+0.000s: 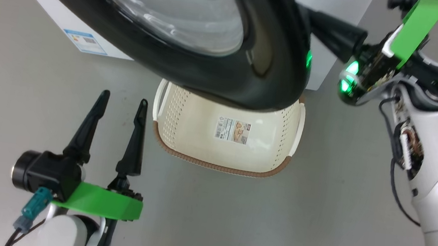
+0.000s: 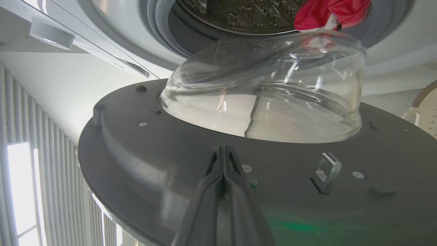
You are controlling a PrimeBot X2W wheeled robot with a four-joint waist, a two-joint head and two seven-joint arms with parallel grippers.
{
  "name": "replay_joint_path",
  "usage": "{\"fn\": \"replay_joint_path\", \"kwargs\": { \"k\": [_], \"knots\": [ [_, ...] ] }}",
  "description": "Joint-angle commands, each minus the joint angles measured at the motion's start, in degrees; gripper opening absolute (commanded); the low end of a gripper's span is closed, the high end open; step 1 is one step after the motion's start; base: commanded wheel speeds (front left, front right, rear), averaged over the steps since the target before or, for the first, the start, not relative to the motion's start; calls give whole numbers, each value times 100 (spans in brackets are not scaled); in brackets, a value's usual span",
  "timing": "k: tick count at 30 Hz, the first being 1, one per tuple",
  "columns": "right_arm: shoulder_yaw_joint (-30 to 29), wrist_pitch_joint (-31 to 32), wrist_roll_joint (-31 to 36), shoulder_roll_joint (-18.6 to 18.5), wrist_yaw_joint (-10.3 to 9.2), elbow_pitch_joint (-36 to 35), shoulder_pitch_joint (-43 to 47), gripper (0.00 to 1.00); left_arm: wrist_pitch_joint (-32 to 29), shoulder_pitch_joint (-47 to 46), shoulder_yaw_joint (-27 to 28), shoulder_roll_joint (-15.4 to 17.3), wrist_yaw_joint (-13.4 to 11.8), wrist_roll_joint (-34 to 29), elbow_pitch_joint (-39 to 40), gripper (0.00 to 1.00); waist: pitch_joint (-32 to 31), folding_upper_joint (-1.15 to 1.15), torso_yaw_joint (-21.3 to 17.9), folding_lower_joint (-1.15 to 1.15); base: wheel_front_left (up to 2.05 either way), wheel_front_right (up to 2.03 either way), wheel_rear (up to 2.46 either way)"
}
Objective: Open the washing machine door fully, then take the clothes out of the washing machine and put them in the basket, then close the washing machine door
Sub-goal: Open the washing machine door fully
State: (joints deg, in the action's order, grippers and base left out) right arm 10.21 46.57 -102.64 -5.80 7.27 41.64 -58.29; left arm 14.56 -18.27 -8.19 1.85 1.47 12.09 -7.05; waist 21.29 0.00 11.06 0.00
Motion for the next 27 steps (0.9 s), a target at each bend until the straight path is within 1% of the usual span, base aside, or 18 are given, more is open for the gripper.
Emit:
{"fn": "replay_joint_path", "kwargs": {
  "k": [1, 9, 14, 27],
  "knots": [
    [92, 84, 88, 184, 22, -224, 125, 0, 44, 107, 205, 103, -47, -36, 111, 100, -83, 0, 3, 0, 0, 0, 0],
    [306, 310, 149, 262, 22, -421, 640, 0, 44, 266, 292, 103, -82, 3, 94, 100, -397, 0, 82, 0, 0, 0, 0],
    [415, 380, 133, 277, 22, -464, 787, 0, 44, 336, 333, 103, -85, 25, 86, 100, -506, 0, 121, 0, 0, 0, 0],
    [1337, 418, -214, 291, 22, -682, 1315, 0, 44, 631, 409, 103, -72, 108, -12, 100, -1041, 0, 503, 0, 0, 0, 0]
  ]
}}
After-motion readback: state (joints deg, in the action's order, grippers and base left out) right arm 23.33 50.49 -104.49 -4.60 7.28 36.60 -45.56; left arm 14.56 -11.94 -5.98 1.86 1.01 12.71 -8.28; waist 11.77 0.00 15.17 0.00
